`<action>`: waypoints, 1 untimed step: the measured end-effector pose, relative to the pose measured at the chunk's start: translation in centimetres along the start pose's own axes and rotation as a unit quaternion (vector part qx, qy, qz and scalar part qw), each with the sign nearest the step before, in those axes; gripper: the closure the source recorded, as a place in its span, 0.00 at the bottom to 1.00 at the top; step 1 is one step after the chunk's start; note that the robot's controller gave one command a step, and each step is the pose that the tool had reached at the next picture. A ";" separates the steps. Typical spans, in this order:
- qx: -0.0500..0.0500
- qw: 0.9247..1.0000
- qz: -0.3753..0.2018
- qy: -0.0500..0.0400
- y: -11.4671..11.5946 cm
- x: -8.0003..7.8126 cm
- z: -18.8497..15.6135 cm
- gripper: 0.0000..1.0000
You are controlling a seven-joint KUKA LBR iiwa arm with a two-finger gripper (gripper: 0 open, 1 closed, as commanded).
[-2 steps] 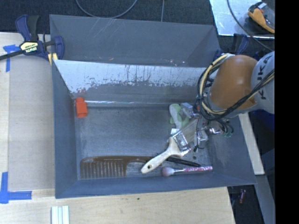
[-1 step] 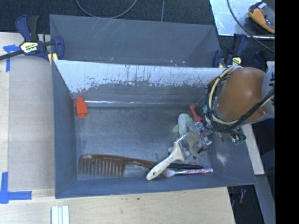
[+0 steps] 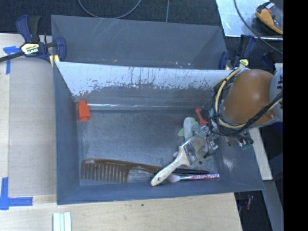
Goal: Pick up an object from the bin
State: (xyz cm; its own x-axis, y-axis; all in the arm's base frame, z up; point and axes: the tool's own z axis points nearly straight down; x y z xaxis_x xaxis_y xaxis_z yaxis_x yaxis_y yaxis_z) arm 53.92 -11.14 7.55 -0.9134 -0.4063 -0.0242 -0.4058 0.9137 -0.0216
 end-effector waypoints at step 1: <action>-0.004 0.998 -0.070 0.004 0.4 -1.6 -7.0 1.00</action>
Offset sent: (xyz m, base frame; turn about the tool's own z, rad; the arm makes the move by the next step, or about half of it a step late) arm -0.0157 0.0300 0.0758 0.0402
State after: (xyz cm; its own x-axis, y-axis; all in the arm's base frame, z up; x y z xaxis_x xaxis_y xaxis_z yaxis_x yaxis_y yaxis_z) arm 55.03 -10.04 14.62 -0.8484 -0.5293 -0.0128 -0.5291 0.8484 -0.0166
